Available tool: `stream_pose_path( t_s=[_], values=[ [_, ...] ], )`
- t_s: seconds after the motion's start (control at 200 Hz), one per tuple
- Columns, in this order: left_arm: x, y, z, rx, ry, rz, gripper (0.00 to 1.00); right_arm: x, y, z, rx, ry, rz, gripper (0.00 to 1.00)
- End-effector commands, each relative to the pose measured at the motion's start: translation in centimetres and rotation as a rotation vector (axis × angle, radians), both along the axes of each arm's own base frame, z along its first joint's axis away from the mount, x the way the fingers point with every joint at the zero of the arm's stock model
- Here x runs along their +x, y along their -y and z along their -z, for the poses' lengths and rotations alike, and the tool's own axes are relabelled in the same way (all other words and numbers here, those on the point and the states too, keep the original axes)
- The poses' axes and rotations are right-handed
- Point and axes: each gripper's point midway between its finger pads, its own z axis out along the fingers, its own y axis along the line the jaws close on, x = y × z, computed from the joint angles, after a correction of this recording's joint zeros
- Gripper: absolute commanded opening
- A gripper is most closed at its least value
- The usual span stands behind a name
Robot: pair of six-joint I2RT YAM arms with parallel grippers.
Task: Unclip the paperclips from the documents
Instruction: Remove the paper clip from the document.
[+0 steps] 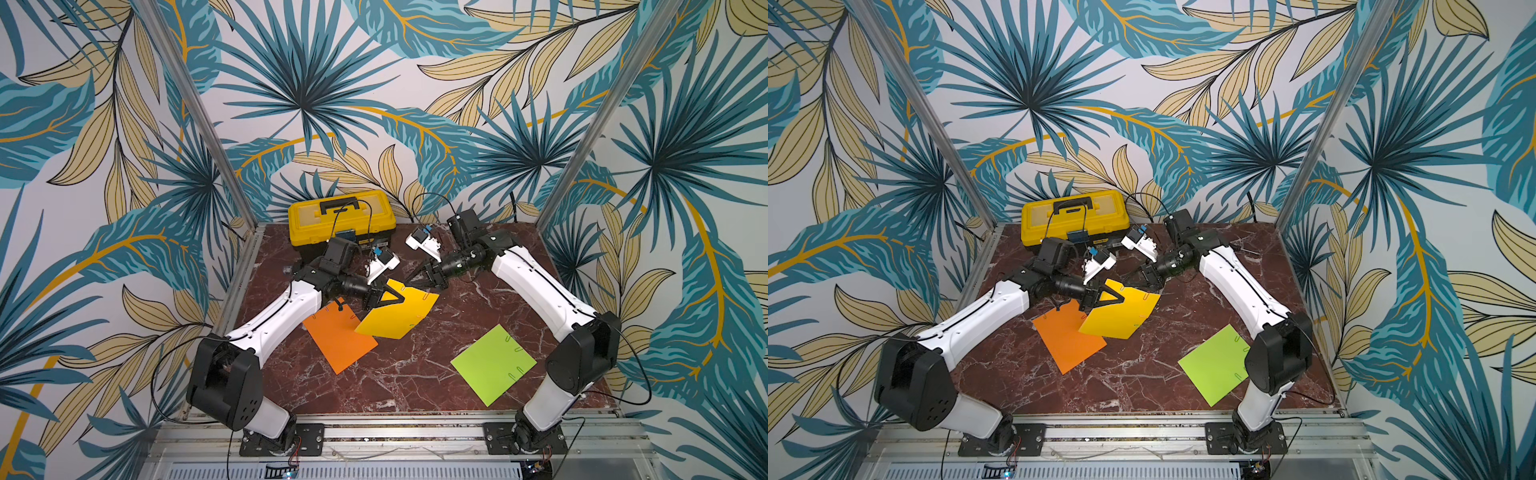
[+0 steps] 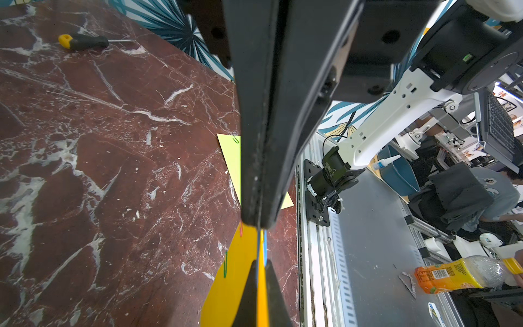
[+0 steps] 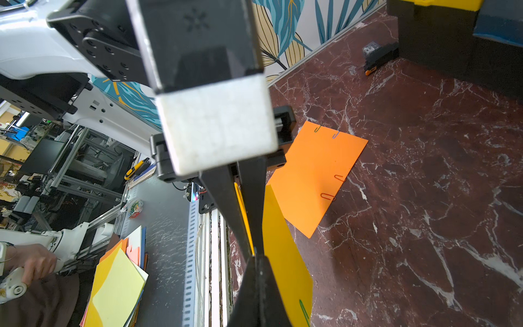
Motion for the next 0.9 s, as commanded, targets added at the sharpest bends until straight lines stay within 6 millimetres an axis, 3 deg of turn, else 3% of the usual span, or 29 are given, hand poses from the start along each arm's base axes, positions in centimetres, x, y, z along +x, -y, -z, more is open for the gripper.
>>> stream_pose_path(
  t_s=[0.0, 0.34, 0.491, 0.696, 0.891],
  values=[
    [-0.5, -0.3, 1.7, 0.034, -0.053, 0.002, 0.0, 0.2, 0.5, 0.0, 0.015, -0.007, 0.009, 0.01],
    [-0.5, -0.2, 1.7, 0.035, -0.05, 0.001, 0.0, 0.4, 0.6, 0.3, 0.004, -0.008, 0.018, 0.01],
    [-0.4, -0.3, 1.7, 0.04, -0.045, -0.006, 0.0, 1.5, 1.4, 0.6, -0.013, -0.011, 0.074, 0.0],
    [-0.1, -0.4, 1.7, 0.052, -0.032, -0.021, 0.0, 4.8, 4.1, 1.3, -0.009, -0.02, 0.256, 0.0],
    [0.7, -0.5, 1.7, 0.077, -0.013, -0.057, 0.0, 9.1, 9.0, 4.4, -0.06, -0.111, 0.545, 0.0]
  ],
)
